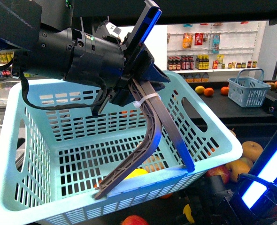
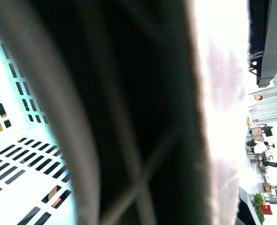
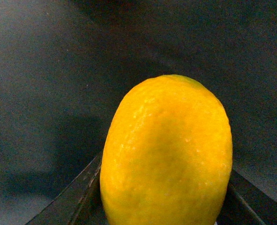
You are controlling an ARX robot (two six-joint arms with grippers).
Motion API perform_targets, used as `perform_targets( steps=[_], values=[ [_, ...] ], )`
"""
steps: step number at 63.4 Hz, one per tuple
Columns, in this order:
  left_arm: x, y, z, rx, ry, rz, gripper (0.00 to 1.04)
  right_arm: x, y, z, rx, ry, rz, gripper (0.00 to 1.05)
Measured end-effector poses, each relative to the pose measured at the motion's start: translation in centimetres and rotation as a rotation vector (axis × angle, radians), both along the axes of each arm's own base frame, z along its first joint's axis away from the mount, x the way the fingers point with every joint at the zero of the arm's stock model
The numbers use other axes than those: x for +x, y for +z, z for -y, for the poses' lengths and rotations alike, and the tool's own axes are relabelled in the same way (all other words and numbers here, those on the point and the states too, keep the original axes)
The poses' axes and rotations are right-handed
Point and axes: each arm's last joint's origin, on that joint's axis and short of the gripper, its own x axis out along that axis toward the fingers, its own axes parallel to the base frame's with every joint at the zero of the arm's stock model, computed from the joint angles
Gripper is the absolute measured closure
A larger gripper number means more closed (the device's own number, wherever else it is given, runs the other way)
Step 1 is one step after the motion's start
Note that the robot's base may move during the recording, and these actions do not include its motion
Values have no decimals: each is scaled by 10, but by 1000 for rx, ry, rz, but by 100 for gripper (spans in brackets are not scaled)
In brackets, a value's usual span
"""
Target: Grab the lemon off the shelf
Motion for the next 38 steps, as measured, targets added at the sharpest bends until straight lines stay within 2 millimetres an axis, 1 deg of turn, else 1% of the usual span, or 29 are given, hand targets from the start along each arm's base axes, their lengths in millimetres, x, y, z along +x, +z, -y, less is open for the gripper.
perform_targets(
  steps=[1,6,16,22,34,38],
  values=[
    [0,0,0,0,0,0,93,0,0,1,0,-2,1,52],
    [0,0,0,0,0,0,93,1,0,3,0,-7,4,56],
    [0,0,0,-3,-5,-2,93,-2,1,10,-1,-16,5,57],
    [0,0,0,-10,-11,-12,93,-8,6,19,-10,-16,9,57],
    [-1,0,1,-24,-17,-31,93,-24,35,51,-24,3,41,58],
    [-1,0,1,-24,-18,-31,93,-31,49,70,-37,-4,51,58]
  ],
)
